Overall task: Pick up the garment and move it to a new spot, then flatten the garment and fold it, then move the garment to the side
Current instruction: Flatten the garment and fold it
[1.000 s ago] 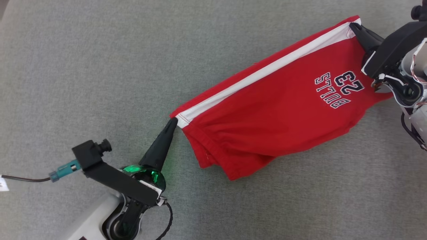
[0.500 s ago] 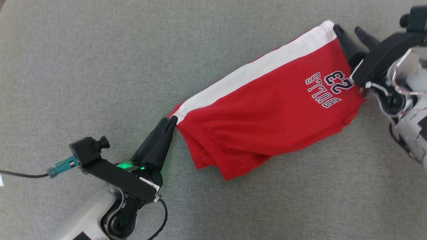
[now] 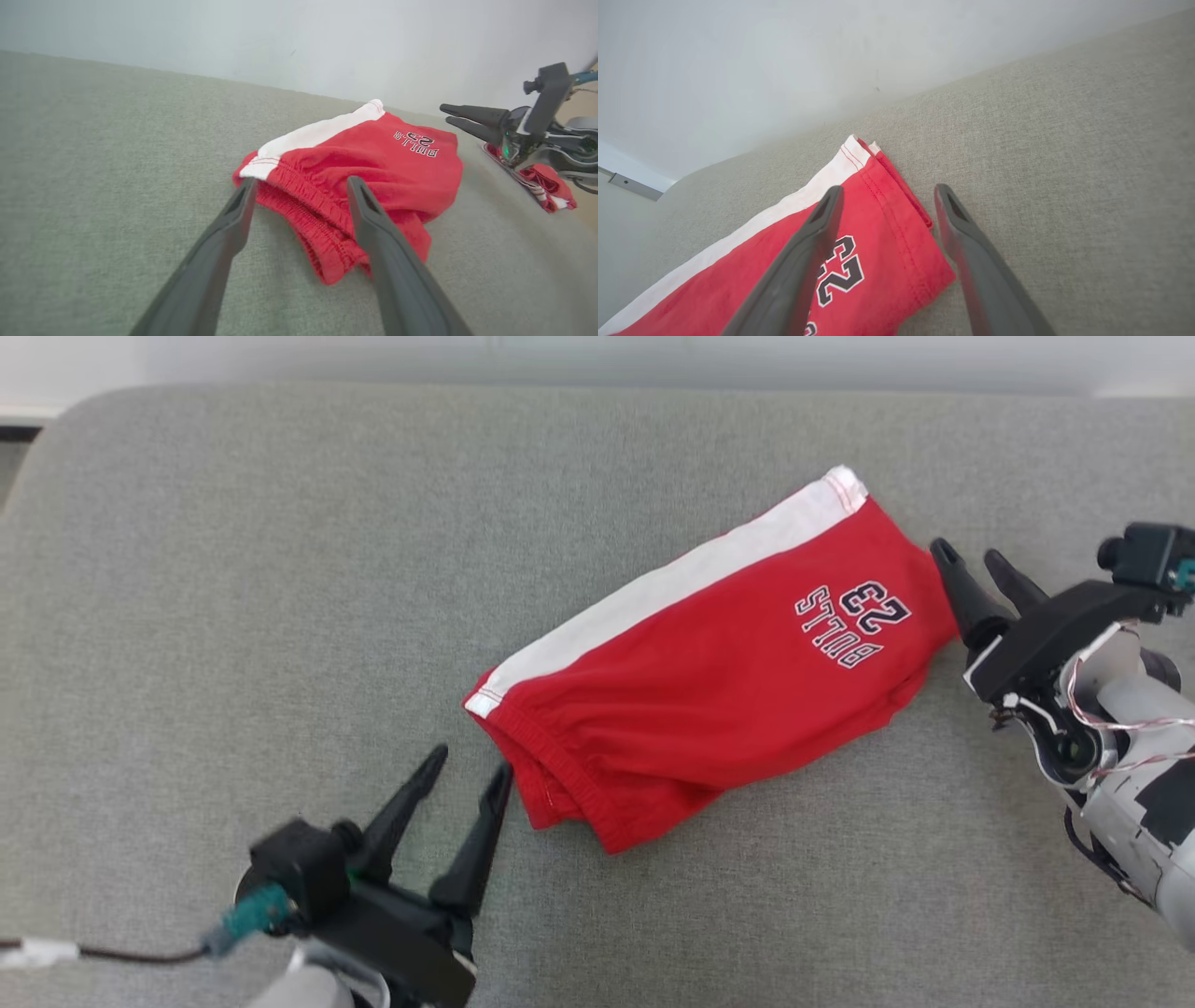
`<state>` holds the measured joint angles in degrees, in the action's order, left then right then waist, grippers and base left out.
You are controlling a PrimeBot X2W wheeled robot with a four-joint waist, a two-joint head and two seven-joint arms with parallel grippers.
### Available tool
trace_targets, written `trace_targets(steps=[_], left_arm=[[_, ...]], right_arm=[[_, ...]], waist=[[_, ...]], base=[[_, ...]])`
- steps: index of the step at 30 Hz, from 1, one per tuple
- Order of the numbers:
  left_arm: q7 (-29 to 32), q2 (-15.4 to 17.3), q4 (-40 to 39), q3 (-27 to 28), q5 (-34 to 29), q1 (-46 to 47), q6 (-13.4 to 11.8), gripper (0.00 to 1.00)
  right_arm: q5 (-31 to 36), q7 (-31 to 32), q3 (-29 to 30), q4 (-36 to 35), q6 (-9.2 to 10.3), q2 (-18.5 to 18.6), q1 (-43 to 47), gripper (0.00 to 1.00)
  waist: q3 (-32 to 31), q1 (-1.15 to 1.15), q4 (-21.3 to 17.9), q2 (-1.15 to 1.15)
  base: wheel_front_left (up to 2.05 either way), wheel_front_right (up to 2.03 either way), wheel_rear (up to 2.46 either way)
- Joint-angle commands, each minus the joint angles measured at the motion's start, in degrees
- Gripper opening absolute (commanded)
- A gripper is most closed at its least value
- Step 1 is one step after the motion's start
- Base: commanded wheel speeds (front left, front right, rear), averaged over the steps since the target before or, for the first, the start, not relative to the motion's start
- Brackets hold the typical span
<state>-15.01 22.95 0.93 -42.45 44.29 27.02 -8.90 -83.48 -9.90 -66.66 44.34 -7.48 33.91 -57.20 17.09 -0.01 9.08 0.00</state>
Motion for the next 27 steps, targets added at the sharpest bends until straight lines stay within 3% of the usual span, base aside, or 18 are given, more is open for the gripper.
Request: trace_targets(steps=[1,8,23,24,25,26,27], left_arm=[[-0.17,0.1,-0.66,0.32,-2.02,-1.81,-1.11,1.0],[-0.18,-1.53,-3.94,-0.78,-8.23,-5.25,-3.71,1.0],[-0.19,-3.21,-4.09,-1.6,-9.95,-6.95,-2.89,1.0],[-0.19,-3.24,-3.93,-1.65,-9.94,-7.26,-3.0,1.0],[-0.19,-3.24,-3.93,-1.65,-9.94,-7.26,-3.0,1.0],[-0.19,-3.25,-3.87,-1.73,-9.94,-7.39,-3.04,1.0],[-0.19,-3.24,-3.85,-1.78,-9.91,-7.47,-3.02,1.0]], right_arm=[[-0.48,-0.56,-0.1,0.92,-0.02,-0.51,0.88,1.0],[0.01,-0.61,-1.26,8.54,-0.02,-2.1,1.83,1.0],[0.56,0.88,-2.97,20.72,-0.01,-6.27,3.9,1.0],[0.7,1.53,-3.35,20.82,-0.01,-6.87,4.92,0.47],[0.7,1.53,-3.35,20.82,-0.01,-6.87,4.92,0.47],[0.55,1.57,-3.41,20.72,-0.01,-7.14,5.2,0.12],[0.41,1.43,-3.43,20.64,-0.01,-7.36,5.58,0.0]], waist=[[-1.38,0.01,0.26,0.0],[-1.32,0.01,2.94,0.0],[-1.49,0.01,6.16,0.0],[-1.97,0.01,6.13,0.0],[-1.97,0.01,6.13,0.0],[-2.24,0.01,6.06,0.0],[-2.53,0.01,5.98,0.0]], base=[[0.0,0.0,0.0],[0.0,0.0,0.0],[0.0,0.0,0.0],[0.0,0.0,0.0],[0.0,0.0,0.0],[0.0,0.0,0.0],[0.0,0.0,0.0]])
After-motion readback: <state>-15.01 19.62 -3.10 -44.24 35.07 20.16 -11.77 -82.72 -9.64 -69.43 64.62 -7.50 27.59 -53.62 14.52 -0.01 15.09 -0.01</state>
